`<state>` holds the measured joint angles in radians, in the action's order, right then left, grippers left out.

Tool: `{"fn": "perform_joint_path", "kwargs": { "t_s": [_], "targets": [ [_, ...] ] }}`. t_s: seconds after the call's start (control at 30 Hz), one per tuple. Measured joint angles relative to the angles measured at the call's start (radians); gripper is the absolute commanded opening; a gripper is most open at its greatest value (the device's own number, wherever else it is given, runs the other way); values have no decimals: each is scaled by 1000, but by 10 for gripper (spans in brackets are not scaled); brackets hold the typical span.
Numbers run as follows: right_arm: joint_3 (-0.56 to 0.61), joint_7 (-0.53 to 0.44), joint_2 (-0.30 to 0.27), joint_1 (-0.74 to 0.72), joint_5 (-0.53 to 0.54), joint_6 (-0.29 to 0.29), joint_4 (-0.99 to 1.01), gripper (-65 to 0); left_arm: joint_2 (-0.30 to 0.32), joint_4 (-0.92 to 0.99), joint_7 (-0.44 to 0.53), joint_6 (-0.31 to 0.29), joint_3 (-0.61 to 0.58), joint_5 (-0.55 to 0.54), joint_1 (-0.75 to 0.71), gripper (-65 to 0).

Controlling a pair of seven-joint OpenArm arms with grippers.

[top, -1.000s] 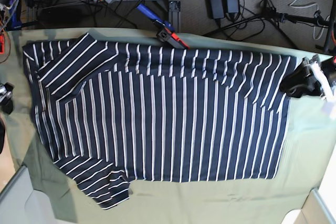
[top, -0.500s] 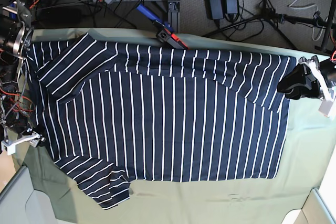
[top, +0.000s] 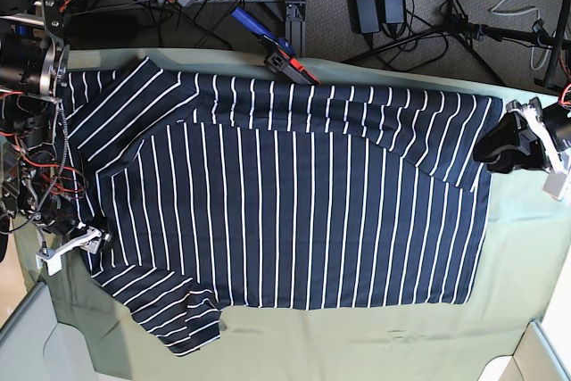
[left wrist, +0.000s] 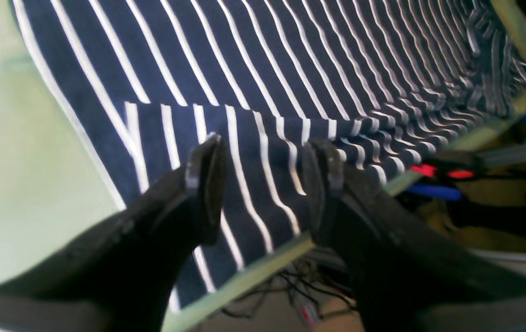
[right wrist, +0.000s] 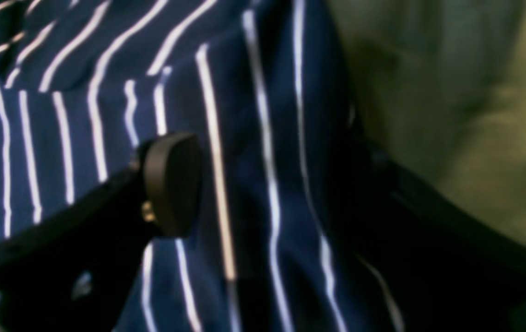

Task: Fold the T-shirt properly
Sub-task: 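Release the shirt and move the right gripper to the sleeve hem, then grasp the shirt's side edges with both grippers near the hem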

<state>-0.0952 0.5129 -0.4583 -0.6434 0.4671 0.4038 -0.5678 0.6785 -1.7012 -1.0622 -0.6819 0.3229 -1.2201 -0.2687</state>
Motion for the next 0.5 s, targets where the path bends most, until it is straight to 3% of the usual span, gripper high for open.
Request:
{"fn": "perform_joint_path", "kwargs": {
  "t_s": [0.1, 0.33, 0.4, 0.5],
  "targets": [
    [0, 6, 10, -3, 0, 0, -2, -211, 0, 0, 45, 0, 0, 66, 0, -343],
    [0, 34, 11, -1, 3, 0, -32, -213, 0, 0, 95, 0, 0, 113, 0, -343],
    [1, 35, 13, 2, 3, 0, -42, -271, 0, 0, 95, 0, 0, 113, 0, -343],
    [2, 38, 13, 3, 3, 0, -44, -461, 0, 0, 96, 0, 0, 113, 0, -343]
  ]
}}
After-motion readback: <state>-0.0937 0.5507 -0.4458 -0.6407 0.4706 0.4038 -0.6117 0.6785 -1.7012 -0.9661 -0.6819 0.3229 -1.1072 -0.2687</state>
